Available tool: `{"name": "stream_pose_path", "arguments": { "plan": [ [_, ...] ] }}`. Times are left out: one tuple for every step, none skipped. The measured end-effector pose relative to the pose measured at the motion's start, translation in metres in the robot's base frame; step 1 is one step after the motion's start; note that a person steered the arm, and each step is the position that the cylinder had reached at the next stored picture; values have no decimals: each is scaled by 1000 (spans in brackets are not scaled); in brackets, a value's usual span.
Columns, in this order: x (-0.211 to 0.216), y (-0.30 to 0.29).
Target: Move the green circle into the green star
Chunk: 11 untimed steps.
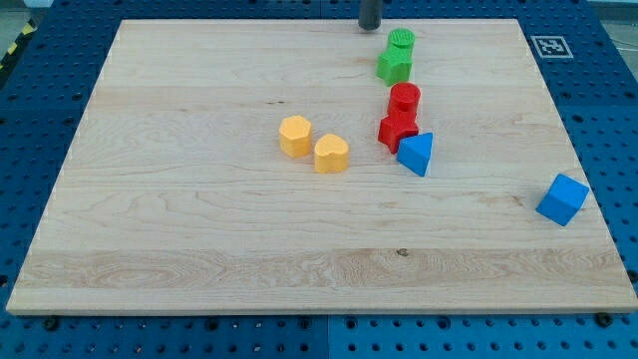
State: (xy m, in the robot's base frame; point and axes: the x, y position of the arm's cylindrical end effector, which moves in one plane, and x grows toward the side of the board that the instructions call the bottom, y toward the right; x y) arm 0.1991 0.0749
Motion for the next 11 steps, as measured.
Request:
{"name": "stream_pose_path", "arguments": {
  "plan": [
    [0,14],
    [5,22],
    [14,22],
    [26,37],
    [26,53],
    [30,53],
    [40,53],
    [44,48],
    [44,41],
    [45,36],
    [48,36]
  ]
}}
